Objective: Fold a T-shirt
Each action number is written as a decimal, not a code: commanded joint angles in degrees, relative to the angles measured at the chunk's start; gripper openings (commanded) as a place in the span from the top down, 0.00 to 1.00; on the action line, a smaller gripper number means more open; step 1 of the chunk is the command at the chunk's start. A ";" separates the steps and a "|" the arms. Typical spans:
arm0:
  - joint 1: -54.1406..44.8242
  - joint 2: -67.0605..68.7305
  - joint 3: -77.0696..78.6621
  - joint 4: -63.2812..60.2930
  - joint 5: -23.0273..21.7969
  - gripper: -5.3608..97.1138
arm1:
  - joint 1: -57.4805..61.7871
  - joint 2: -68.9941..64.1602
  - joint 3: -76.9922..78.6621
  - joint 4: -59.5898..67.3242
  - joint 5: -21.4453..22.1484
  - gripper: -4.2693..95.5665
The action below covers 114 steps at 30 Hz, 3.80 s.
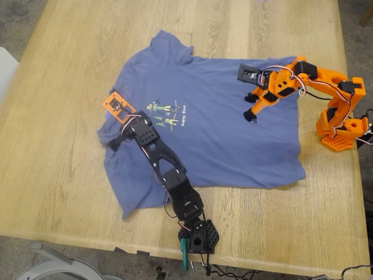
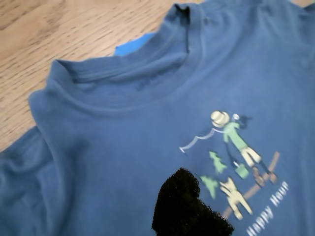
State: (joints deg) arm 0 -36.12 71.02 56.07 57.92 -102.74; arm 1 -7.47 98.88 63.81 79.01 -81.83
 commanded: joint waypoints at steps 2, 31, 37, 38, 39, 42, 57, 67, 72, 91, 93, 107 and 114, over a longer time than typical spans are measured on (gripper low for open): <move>-2.02 -3.52 -13.18 -2.29 0.97 0.33 | -0.88 -0.35 -2.90 -1.41 0.79 0.65; -6.24 -56.69 -73.83 5.54 3.08 0.35 | -5.10 1.76 14.68 -14.06 3.25 0.67; -6.42 -61.17 -72.07 -3.69 3.25 0.39 | -5.98 2.99 18.19 -16.08 3.96 0.68; -6.42 -61.79 -71.89 -4.57 3.52 0.40 | -6.06 3.52 19.60 -16.79 3.96 0.68; -6.33 -62.49 -71.89 -5.27 3.78 0.42 | -6.06 4.22 21.36 -17.75 4.04 0.68; -5.54 -64.16 -71.98 -7.56 4.48 0.50 | -6.15 6.15 27.51 -22.59 4.13 0.69; -2.72 -63.63 -75.06 -1.05 2.37 0.87 | -4.48 2.90 39.90 -46.14 5.36 0.65; -1.41 -58.71 -75.06 4.22 2.64 0.86 | -3.60 -6.59 39.38 -57.13 5.36 0.62; -1.32 -56.51 -75.06 6.24 2.64 0.86 | -1.76 -8.00 42.45 -61.26 5.45 0.62; 0.26 -52.47 -75.06 11.34 2.72 0.86 | -2.20 -20.13 34.28 -69.35 5.19 0.64; 0.44 -52.21 -75.06 11.78 2.72 0.86 | -2.90 -21.27 33.66 -69.87 5.19 0.64; 3.16 -51.33 -75.15 14.33 2.46 0.86 | -4.57 -27.60 30.41 -72.51 5.54 0.65; 4.22 -49.04 -75.15 16.88 2.37 0.86 | -5.19 -31.90 30.15 -76.46 6.42 0.65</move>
State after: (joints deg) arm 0 -33.84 10.46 -16.35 74.18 -100.11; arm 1 -11.87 67.24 96.33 3.96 -75.94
